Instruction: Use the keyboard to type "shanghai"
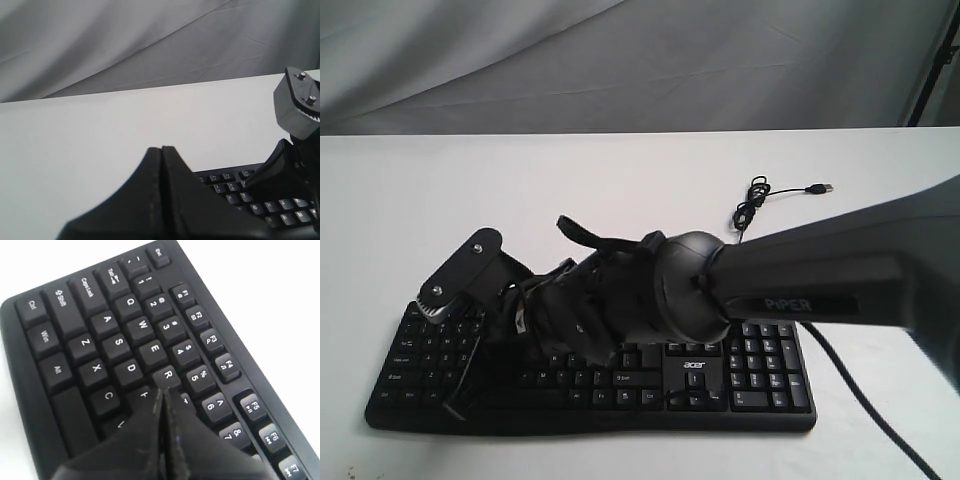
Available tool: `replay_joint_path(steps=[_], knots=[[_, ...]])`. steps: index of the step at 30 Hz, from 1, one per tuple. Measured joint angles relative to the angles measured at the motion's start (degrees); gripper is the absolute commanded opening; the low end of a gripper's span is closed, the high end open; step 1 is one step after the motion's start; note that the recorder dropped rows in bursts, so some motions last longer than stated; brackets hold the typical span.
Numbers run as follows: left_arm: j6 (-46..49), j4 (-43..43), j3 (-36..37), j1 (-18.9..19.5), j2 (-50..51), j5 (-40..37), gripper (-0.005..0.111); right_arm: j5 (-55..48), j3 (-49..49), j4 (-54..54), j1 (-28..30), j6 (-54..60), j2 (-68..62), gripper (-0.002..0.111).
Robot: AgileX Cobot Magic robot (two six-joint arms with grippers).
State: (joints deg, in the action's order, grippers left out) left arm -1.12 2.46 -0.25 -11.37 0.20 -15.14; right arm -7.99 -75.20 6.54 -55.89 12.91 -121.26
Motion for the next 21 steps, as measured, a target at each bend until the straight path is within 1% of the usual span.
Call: replay_joint_path(steps=[9,21], knots=[[0.00,0.00,0.00,0.00,0.00,0.00,0.000,0.00,2.22,0.00,0.59,0.22,0.48,0.000],[0.00,0.00,0.00,0.00,0.00,0.00,0.000,-0.19,2.31,0.00,1.54,0.22,0.48,0.000]])
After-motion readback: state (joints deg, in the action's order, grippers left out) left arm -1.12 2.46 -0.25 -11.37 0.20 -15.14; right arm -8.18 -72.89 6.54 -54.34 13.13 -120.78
